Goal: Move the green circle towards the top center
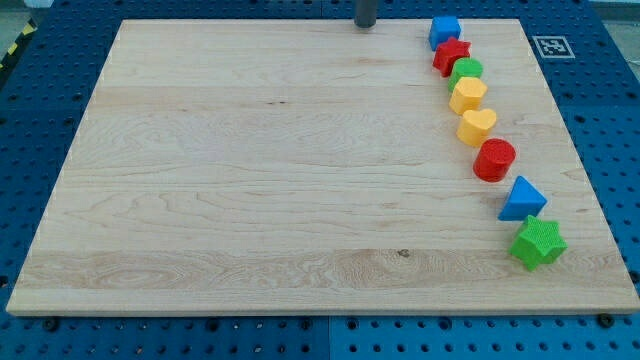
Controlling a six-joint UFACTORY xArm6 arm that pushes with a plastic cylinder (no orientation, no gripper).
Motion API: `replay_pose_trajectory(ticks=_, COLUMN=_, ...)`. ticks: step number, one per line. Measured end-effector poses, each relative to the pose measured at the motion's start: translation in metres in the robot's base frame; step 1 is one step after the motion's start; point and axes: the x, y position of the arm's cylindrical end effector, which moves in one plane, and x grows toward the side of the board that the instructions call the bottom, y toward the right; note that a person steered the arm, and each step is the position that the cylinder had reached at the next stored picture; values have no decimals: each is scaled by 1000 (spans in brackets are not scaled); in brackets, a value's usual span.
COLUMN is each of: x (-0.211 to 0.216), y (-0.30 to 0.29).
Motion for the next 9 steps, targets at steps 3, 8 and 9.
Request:
replay_pose_trajectory(ticks=3, x=3, y=93)
replay_pose_trajectory(ticks=8, x=130, y=138)
replay_pose_trajectory(ticks=9, x=145, y=127)
